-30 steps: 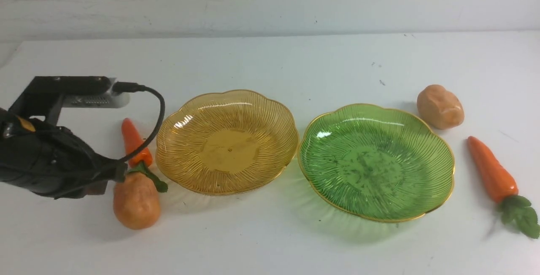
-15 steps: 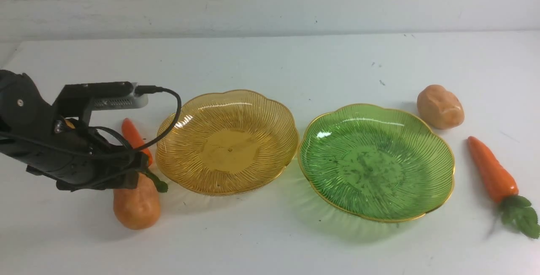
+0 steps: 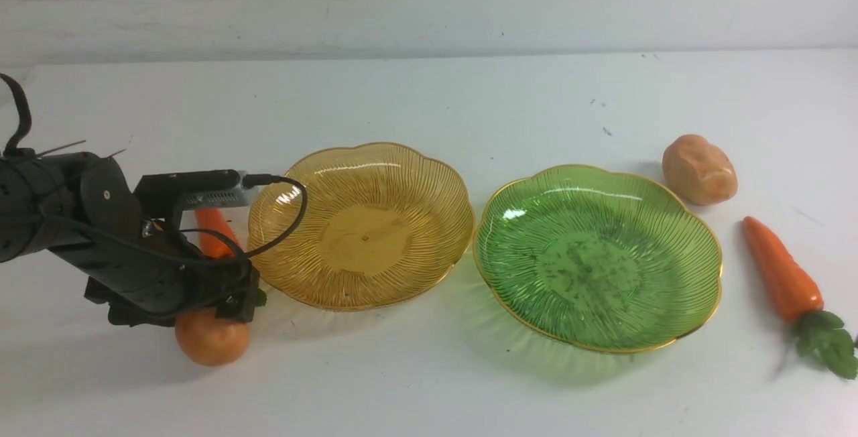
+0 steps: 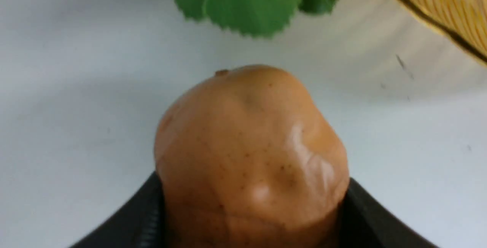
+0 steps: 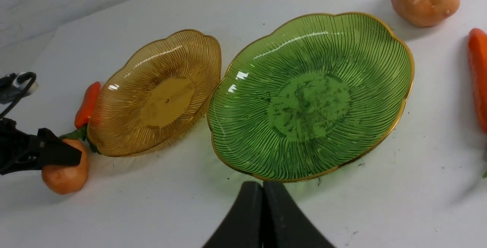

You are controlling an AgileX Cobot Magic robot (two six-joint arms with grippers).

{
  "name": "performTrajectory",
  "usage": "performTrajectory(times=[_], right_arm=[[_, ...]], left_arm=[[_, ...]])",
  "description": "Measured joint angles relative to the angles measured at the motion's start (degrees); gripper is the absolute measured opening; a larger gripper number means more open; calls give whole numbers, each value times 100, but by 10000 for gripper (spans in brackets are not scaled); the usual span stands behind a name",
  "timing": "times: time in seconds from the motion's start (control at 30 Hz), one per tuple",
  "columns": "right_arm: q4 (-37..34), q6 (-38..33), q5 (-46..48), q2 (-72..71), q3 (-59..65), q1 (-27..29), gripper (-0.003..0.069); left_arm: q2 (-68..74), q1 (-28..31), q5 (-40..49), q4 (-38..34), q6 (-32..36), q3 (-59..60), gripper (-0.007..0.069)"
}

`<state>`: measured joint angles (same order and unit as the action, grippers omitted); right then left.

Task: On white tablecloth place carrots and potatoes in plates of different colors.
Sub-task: 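Put the potatoes from the left side into the left plate with the left gripper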

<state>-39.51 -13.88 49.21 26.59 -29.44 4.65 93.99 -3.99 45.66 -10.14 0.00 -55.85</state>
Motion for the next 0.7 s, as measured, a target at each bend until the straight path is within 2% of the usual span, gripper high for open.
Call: performTrajectory(times=[0.1, 0.23, 0.53, 0.7], right_arm=[[43, 81, 63, 41, -45, 0, -15], [446, 349, 309, 353, -449, 0, -15], [1547, 873, 727, 1775, -1752, 0, -15], [2004, 993, 743, 2703, -2501, 0, -15]], left_arm=[[-398, 0, 487, -46, 0, -133, 409], [-1017, -12, 620, -521, 222, -344, 408], [-1382, -435, -481, -1545, 1622, -718, 407], [-652, -653, -872, -1735, 1815, -1111, 407]])
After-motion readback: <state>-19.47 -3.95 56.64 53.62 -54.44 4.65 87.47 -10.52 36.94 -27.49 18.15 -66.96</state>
